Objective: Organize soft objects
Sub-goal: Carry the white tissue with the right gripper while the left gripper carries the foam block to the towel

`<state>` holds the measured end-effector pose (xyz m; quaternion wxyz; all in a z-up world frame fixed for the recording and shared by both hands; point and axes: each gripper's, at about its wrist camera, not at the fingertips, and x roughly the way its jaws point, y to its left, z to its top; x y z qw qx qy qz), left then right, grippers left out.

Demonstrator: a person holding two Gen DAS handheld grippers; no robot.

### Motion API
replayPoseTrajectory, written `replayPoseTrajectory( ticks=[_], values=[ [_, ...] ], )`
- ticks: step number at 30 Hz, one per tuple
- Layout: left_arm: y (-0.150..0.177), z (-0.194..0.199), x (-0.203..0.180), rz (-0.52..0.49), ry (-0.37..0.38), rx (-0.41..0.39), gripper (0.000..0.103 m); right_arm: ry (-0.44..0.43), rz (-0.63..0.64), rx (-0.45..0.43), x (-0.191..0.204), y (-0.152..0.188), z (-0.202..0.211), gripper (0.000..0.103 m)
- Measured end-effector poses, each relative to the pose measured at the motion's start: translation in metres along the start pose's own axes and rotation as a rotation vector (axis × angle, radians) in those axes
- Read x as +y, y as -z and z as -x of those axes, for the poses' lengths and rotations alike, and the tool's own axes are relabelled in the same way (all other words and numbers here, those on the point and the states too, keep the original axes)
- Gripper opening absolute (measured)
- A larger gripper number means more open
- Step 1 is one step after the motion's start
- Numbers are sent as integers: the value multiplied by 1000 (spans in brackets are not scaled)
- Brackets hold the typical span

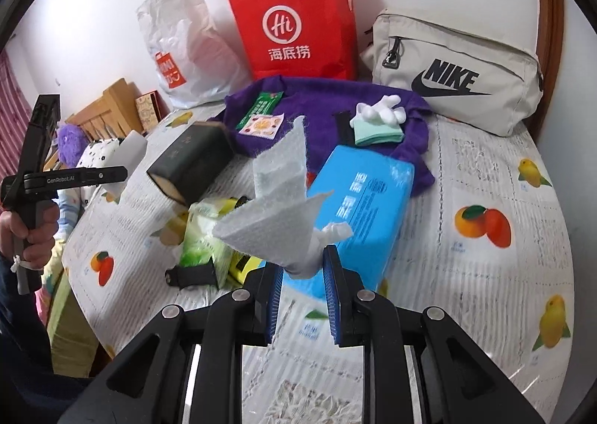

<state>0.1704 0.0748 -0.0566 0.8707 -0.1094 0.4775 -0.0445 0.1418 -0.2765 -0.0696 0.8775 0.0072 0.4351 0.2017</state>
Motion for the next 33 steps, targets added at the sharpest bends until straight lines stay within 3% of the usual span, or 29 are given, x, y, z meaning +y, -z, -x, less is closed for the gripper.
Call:
replayPoseTrajectory(
  ticks=[8, 20, 33],
  values=[
    [-28, -6, -6, -17, 0, -23, 51, 5, -14, 13, -10, -23, -16, 21],
    [-77, -41, -15, -40, 23, -8, 51, 1, -22, -35, -21, -76, -39, 22],
    [-126, -87, -27, -61, 2, 40, 51, -5, -35, 24, -36, -132, -107, 22]
  ],
)
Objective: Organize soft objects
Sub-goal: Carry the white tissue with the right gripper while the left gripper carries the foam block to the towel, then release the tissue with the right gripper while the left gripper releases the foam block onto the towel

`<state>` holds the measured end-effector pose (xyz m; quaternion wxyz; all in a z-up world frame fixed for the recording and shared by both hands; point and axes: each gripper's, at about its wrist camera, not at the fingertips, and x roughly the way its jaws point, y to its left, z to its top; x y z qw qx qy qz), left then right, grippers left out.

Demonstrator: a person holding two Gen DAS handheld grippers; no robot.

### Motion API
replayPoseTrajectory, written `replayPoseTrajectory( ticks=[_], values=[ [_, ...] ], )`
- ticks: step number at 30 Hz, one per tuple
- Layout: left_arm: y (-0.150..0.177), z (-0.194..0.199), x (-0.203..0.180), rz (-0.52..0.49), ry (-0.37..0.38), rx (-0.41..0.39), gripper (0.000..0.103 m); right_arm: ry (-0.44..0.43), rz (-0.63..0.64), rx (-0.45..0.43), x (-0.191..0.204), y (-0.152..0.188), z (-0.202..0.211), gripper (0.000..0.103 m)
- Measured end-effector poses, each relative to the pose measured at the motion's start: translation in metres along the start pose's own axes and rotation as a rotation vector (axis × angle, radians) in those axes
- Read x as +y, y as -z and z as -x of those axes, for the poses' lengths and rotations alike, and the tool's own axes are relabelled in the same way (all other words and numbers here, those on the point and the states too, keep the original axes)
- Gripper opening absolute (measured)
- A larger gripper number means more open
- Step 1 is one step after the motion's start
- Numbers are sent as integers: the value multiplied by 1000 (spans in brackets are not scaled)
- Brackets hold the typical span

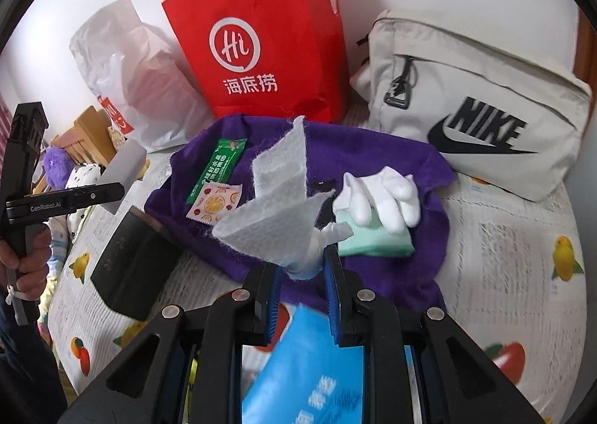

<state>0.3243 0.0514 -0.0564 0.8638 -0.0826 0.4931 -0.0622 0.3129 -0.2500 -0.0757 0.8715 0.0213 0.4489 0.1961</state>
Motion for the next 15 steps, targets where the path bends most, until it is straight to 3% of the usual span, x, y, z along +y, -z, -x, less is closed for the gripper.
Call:
replayPoseTrajectory(
  ticks=[15],
  values=[
    [-22, -44, -19, -44, 12, 63, 52, -33, -17, 189, -3, -14, -72, 23]
  ],
)
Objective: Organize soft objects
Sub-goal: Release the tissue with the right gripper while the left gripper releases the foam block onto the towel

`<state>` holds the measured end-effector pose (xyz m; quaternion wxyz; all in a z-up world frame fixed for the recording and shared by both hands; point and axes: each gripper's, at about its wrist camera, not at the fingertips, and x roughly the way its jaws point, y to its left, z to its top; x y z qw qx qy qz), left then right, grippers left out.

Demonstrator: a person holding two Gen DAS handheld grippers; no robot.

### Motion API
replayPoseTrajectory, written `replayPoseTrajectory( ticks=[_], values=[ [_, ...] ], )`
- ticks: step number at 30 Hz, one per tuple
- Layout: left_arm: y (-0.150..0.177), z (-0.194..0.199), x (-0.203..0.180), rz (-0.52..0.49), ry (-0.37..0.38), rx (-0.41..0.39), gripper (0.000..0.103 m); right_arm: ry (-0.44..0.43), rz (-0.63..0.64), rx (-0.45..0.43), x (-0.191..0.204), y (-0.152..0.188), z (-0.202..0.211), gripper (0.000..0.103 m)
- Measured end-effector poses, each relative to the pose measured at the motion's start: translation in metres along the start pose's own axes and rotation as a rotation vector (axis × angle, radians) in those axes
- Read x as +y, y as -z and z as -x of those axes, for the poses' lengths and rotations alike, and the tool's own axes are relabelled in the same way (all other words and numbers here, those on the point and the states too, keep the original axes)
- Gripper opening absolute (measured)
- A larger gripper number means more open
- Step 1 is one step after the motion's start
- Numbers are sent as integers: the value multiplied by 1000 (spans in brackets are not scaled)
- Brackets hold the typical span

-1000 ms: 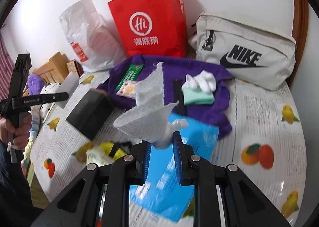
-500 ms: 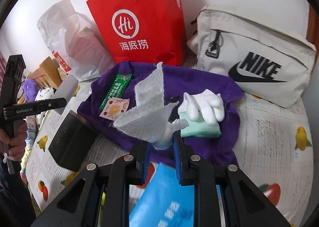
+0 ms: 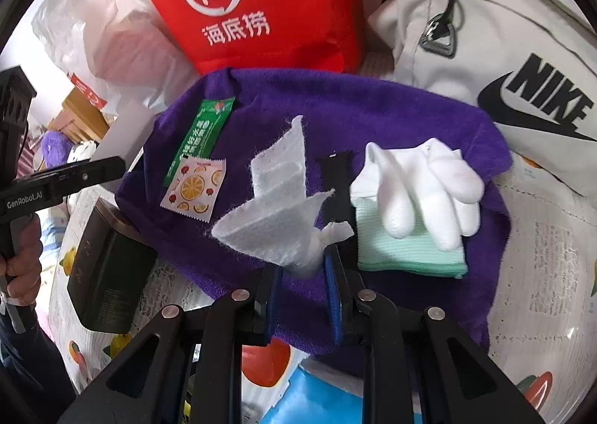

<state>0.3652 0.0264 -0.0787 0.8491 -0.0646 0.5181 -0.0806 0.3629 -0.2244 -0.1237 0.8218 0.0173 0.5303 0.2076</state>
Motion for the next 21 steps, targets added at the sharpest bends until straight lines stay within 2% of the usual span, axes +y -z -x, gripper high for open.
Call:
replayPoseTrajectory(
  ticks=[7, 8, 10, 12, 21],
  values=[
    [-7, -16, -17, -24, 25, 19, 52, -2, 0, 41, 0, -5, -13, 24],
    [-8, -19, -20, -31, 27, 22, 52, -6, -2, 39, -1, -6, -14, 27],
    [-12, -25, -26, -44, 23, 31, 53, -18, 4, 28, -1, -8, -13, 44],
    [-15, -30, -28, -45, 17, 38, 53, -8, 13, 10, -1, -8, -10, 48],
    [-30, -52, -35, -51, 0, 55, 53, -3, 33, -34, 1, -7, 11, 48]
  ],
)
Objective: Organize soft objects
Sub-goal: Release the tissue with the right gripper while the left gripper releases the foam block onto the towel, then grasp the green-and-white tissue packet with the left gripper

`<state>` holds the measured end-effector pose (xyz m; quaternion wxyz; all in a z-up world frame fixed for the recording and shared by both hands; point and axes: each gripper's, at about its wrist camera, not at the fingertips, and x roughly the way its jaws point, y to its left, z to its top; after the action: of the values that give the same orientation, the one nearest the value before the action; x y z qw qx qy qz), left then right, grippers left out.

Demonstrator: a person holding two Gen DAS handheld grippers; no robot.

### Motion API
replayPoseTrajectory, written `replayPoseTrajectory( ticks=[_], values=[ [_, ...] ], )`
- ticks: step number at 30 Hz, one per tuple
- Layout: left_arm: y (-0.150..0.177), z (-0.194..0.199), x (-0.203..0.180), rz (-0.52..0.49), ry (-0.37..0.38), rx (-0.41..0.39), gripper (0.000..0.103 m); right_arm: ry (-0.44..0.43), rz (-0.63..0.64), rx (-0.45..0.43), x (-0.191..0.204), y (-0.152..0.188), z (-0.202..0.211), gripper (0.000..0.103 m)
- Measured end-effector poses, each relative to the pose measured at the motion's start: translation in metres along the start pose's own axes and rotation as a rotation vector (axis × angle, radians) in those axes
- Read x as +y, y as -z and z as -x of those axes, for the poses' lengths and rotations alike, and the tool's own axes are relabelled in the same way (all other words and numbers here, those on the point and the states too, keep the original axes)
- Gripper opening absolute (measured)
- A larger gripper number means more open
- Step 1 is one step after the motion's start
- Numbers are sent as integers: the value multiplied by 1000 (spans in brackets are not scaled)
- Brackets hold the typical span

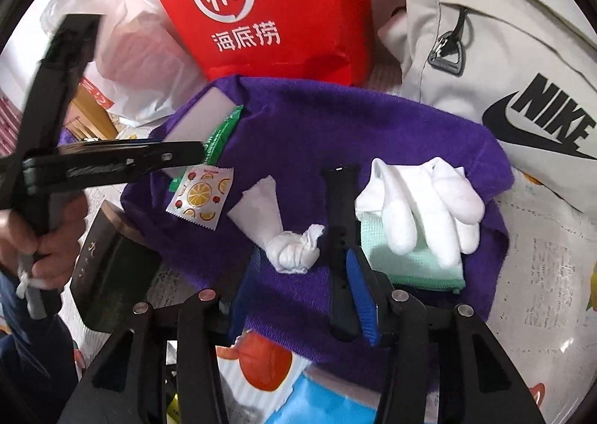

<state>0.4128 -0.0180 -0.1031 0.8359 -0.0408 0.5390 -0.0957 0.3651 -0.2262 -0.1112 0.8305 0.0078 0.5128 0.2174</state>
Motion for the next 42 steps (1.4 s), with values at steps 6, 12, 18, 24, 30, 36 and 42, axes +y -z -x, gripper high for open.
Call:
replayPoseTrajectory(
  ticks=[6, 12, 18, 24, 30, 36, 42],
  values=[
    [-4, -13, -4, 0, -6, 10, 56, 29, 23, -39, 3, 13, 22, 48],
    [-5, -20, -5, 10, 8, 16, 77, 37, 8, -88, 2, 23, 39, 48],
    [-2, -16, -8, 7, -8, 18, 77, 34, -18, -94, 1, 26, 43, 48],
    [9, 9, -7, -6, -13, -8, 77, 24, -45, -102, 6, 39, 51, 48],
    [38, 46, -15, -20, -12, -30, 77, 13, -56, -112, 18, 60, 70, 48],
    [82, 84, -28, -36, -6, -57, 77, 10, -48, -140, 32, 87, 95, 49],
    [131, 107, -38, -42, -1, -58, 77, 16, -69, -162, 39, 119, 114, 49]
  ],
)
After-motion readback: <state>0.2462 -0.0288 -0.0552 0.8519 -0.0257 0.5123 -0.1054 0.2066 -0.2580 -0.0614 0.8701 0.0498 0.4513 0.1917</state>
